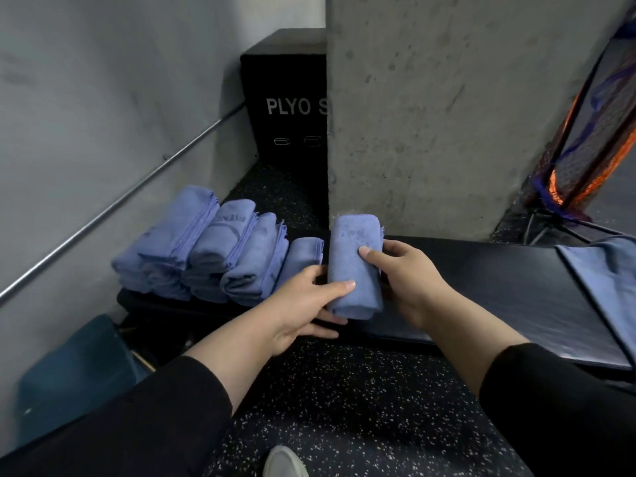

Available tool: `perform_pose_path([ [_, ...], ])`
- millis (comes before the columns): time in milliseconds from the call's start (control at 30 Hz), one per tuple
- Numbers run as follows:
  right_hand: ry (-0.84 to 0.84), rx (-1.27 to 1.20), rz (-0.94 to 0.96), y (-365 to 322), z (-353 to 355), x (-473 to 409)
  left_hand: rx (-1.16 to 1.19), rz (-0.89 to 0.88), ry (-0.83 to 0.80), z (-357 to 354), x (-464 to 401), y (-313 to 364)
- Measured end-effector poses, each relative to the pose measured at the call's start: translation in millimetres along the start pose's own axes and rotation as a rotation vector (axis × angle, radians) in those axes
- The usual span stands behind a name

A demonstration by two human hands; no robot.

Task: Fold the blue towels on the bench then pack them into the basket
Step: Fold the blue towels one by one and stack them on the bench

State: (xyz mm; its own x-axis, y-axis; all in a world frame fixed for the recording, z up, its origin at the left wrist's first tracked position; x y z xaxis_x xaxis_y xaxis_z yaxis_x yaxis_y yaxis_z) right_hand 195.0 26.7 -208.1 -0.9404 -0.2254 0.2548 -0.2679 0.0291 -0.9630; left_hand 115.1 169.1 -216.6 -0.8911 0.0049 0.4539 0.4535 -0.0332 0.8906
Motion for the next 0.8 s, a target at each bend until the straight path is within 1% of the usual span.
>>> perform_pose_path([
  [100, -0.019, 0.031, 0.011, 1, -23, -15, 0.010, -0.035, 0.050, 21, 4, 3],
  [133, -0.019, 0.043, 0.011, 2, -30, -20, -0.041, -0.054, 0.094, 31, 5, 5],
  [200, 0.007, 0.061, 0.021, 4, -40, -32, -0.307, -0.128, 0.236, 57, 4, 17],
  [267, 0.049, 0.098, 0.046, 4, -46, -44, -0.570, -0.237, 0.432, 86, 9, 34],
  [333, 0.076, 0.153, 0.073, 3, -52, -53, -0.683, -0.335, 0.564, 105, 19, 49],
  [433, 0.096, 0.258, 0.118, 0, -65, -65, -0.819, -0.449, 0.654, 110, 33, 68],
  [500, 0.091, 0.430, 0.158, 0, -74, -72, -0.903, -0.556, 0.655, 105, 37, 77],
  [567, 0.069, 0.670, 0.194, 4, -82, -75, -1.010, -0.616, 0.575, 96, 30, 75],
  [600, 0.068, 0.742, 0.200, 7, -84, -74, -1.085, -0.609, 0.518, 92, 23, 70],
  [733, 0.090, 0.768, 0.237, 6, -85, -68, -1.341, -0.439, 0.287, 80, -4, 41],
  [800, 0.068, 0.743, 0.231, 7, -84, -67, -1.363, -0.402, 0.254, 79, -10, 35],
])
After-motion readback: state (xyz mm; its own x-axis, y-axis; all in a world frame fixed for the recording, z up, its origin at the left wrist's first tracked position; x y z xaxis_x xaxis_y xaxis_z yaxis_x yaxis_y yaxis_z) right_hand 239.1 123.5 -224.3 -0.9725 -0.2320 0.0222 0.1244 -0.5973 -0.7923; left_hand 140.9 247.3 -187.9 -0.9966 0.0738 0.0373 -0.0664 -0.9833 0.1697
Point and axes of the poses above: each hand's wrist, its own x-axis away from the middle knuckle, its own z-axis out of the back of the hand, y = z × x, the point moved 9 cm from there along -x, towards the middle knuckle
